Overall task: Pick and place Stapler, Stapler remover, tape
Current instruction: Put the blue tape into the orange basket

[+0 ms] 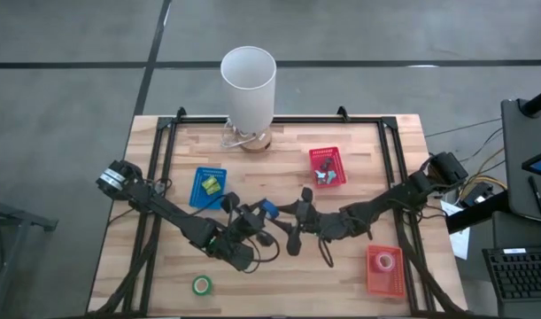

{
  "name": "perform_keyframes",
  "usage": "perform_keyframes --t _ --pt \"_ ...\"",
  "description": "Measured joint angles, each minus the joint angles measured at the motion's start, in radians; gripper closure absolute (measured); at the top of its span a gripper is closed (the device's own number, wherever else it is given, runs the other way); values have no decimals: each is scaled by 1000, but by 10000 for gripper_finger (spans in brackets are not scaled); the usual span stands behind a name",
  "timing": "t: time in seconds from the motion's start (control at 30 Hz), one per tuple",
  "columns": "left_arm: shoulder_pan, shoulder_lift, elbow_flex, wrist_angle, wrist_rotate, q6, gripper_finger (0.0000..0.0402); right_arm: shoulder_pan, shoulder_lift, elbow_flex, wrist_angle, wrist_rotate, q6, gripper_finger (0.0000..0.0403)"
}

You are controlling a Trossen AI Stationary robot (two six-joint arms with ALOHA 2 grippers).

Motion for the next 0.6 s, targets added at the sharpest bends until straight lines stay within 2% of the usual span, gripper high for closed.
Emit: perform_keyframes --t 0.17,0.27,0.43,0.6 --pt "-1 0 0 -4 30 3 301 0 -1 0 -19 6 -19 292" --pt "-4 0 0 -2 45 3 282 0 -14 0 -67 6 -19 309" --pt "-9 0 0 2 47 3 257 0 -68 0 -201 7 -2 300" --pt "-17 0 0 -1 56 3 249 36 -175 0 -480 0 98 294"
